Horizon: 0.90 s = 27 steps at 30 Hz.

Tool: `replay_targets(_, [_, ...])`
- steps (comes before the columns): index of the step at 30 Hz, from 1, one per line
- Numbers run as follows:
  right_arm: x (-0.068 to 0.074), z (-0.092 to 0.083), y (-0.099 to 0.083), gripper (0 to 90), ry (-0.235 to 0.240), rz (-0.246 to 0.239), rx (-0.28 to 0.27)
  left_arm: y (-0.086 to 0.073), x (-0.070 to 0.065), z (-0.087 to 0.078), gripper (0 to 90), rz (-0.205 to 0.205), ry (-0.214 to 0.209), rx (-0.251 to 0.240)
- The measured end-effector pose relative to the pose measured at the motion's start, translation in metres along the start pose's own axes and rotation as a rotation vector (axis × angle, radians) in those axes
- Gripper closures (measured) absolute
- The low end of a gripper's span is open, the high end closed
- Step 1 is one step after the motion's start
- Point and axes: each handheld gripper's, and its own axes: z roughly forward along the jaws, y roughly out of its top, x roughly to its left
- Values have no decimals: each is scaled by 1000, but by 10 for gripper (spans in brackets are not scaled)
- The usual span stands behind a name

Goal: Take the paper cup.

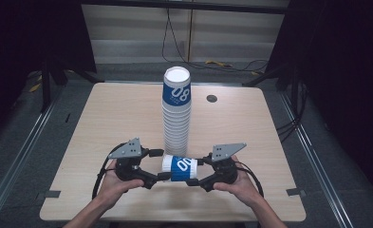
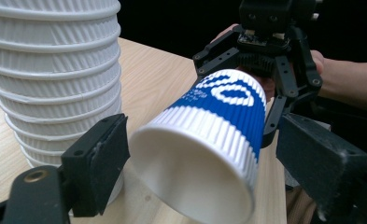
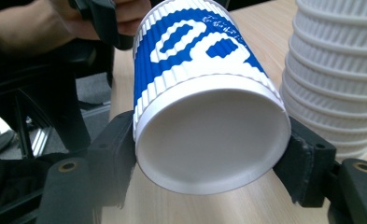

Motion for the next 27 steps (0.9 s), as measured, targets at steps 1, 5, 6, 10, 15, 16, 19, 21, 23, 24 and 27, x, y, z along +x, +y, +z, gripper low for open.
replay_targets(1, [0,0,0,295,-2,-3,0,0,0,0,167,-7,-6,-1])
replay_targets(5, [1,-1,0,295,10,-3,-29,1,2,-3,159,-18,-7,2])
replay_targets(6, [2,-1,0,295,8,-6,-34,2,2,-4,159,-20,-10,-3])
replay_targets(10, [3,0,1,295,22,-9,-62,2,2,-3,156,-21,-46,-7])
replay_targets(15, [4,1,1,295,36,-9,-81,1,1,1,151,-20,-43,6])
replay_targets(16, [4,0,1,295,35,-6,-84,0,1,1,151,-21,-42,4])
replay_targets(19, [3,-1,0,296,38,0,-91,-1,2,3,143,-31,-50,7])
replay_targets(21, [3,-1,1,296,39,-1,-96,-2,2,5,128,-25,-58,9])
replay_targets(23, [3,-1,2,296,46,0,-105,-3,2,8,111,-25,-55,9])
replay_targets(24, [3,0,2,296,48,-2,-106,-3,2,8,103,-21,-56,6])
replay_targets(27, [2,0,3,296,59,9,-122,-3,2,9,95,-22,-59,-6])
